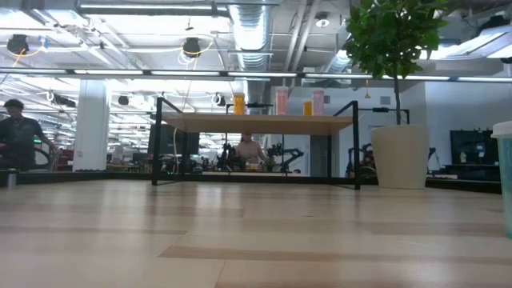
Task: Pick and place medicine bottles onto shelf by color
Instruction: Put the small orange pill bottle on the shelf
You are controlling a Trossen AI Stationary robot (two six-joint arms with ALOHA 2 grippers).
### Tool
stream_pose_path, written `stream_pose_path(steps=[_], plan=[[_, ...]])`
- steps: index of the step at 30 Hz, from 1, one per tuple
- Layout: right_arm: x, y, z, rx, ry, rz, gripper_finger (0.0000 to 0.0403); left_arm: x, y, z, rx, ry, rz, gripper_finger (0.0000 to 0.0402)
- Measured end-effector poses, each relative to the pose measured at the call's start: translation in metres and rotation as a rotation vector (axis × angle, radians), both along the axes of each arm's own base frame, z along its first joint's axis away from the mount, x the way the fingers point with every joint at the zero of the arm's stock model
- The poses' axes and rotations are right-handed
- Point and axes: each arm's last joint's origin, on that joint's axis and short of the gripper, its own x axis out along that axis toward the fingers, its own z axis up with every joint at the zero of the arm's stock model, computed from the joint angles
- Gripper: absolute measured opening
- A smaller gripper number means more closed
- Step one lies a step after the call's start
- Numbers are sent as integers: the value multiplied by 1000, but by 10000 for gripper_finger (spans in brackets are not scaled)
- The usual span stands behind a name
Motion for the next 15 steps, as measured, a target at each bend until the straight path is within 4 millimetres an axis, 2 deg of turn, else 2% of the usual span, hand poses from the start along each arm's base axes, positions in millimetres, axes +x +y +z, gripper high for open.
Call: stream_pose_path(steps=[7, 11, 15], plan=[[0, 0, 0, 0, 0, 0, 134, 2, 1, 0, 33, -61, 12, 259], [0, 0, 0, 0, 0, 0, 134, 1, 2, -6, 21, -62, 5, 254], [0, 0, 0, 2, 1, 0, 134, -3, 7, -15, 4, -24, 0, 229]])
